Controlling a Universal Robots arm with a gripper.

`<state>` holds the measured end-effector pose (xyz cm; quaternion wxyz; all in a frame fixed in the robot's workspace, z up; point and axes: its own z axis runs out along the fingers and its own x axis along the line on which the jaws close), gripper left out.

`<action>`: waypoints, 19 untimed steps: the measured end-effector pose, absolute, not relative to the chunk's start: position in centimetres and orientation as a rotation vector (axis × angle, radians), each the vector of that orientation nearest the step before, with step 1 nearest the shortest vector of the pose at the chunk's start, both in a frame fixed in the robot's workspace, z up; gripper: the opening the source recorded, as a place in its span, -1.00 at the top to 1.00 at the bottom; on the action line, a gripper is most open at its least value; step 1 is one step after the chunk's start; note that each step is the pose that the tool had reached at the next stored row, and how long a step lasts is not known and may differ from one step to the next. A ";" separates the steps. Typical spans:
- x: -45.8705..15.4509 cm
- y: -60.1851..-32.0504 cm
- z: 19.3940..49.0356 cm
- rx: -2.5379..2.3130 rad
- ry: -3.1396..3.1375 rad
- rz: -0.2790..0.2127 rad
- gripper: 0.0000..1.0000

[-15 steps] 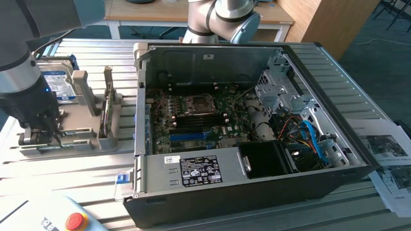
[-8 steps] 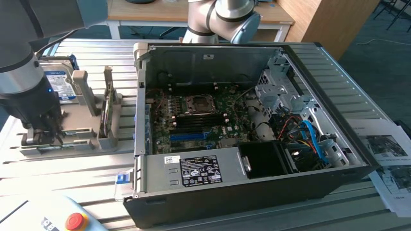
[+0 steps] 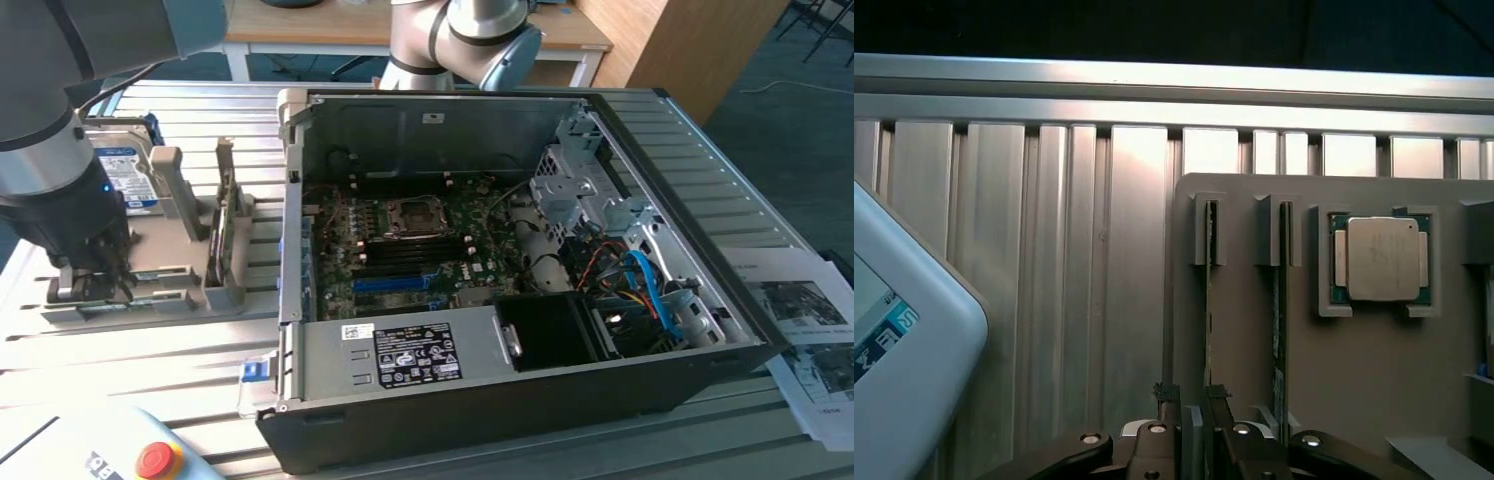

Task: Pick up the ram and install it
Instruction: 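Pick up the ram and move it above insertion slot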

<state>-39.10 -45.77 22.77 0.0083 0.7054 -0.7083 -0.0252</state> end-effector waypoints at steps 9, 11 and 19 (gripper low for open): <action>-39.1 -45.7 22.6 2.204 -2.213 -0.079 0.53; -39.1 -45.7 22.4 2.204 -2.213 -0.079 0.53; -39.1 -45.3 22.2 2.204 -2.214 -0.079 0.53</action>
